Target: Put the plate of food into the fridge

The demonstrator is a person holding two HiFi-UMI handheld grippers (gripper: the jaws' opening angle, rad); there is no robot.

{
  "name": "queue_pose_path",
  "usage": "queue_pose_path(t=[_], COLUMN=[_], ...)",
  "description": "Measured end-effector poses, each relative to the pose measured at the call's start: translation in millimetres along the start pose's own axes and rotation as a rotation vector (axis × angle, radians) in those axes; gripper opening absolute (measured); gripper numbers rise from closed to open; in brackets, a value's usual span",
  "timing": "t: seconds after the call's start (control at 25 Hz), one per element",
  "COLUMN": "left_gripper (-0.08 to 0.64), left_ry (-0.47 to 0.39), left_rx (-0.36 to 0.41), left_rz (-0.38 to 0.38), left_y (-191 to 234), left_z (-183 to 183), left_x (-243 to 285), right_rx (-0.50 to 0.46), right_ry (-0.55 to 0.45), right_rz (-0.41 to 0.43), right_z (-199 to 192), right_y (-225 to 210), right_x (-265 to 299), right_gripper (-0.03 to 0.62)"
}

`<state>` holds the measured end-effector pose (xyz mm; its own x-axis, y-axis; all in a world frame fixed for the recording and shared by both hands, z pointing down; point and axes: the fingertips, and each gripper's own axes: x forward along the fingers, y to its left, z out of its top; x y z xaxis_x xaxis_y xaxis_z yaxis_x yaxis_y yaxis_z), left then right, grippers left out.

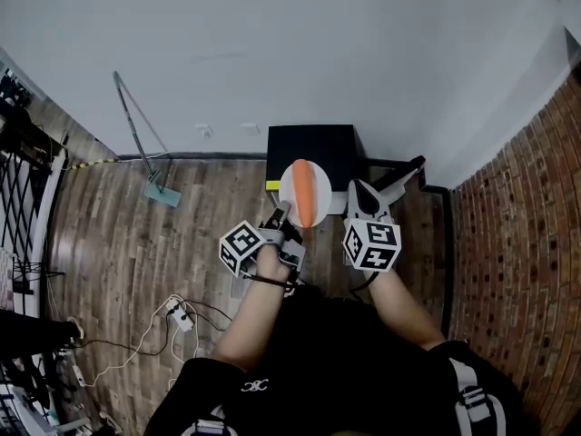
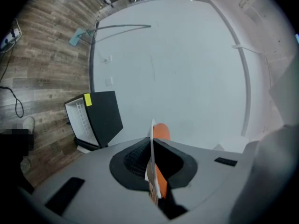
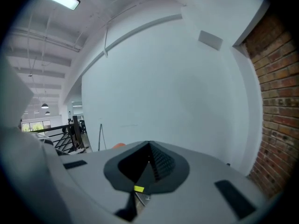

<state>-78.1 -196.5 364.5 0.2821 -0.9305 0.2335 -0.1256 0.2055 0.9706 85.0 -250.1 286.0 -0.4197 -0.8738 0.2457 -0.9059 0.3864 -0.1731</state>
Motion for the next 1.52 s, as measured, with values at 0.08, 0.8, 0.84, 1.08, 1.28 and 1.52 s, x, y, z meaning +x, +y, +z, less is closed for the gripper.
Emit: queue_pose_path(t=[0.08,0.8,0.84,1.08,1.28,1.52], left_gripper=[0.017,0.015,0.017,0.017,0.017,0.017], left_ry=[-0.012,-0.230,-0.259,-0.426,-0.552,-0.585], left_rx=[0.007,-0.079,-0.082,-0.119,-0.179,-0.220], left_rz=[-0.017,0.025,0.028,0.047,0.077,0.089], left_y=[-7,38,40,54,80,127], left_z=[20,127,127,107,64,28], left_x=[14,21,18,11,8,18], right_rx=[-0.007,-0.157,-0.170,-0.222,-0.243,-0.232], right_ry=[-0.006,0.151,0.157,0.217,0.278,0.331], right_rz=[0.007,0.278,0.306,0.466,0.572,0.605], right_z=[12,-15,-17,-29,-55,-104], right_y=[6,106,107,91,61,33], right_x=[22,144,147,160,169,174], right_gripper=[0.014,0.014,0.014,0.014,0.014,0.014])
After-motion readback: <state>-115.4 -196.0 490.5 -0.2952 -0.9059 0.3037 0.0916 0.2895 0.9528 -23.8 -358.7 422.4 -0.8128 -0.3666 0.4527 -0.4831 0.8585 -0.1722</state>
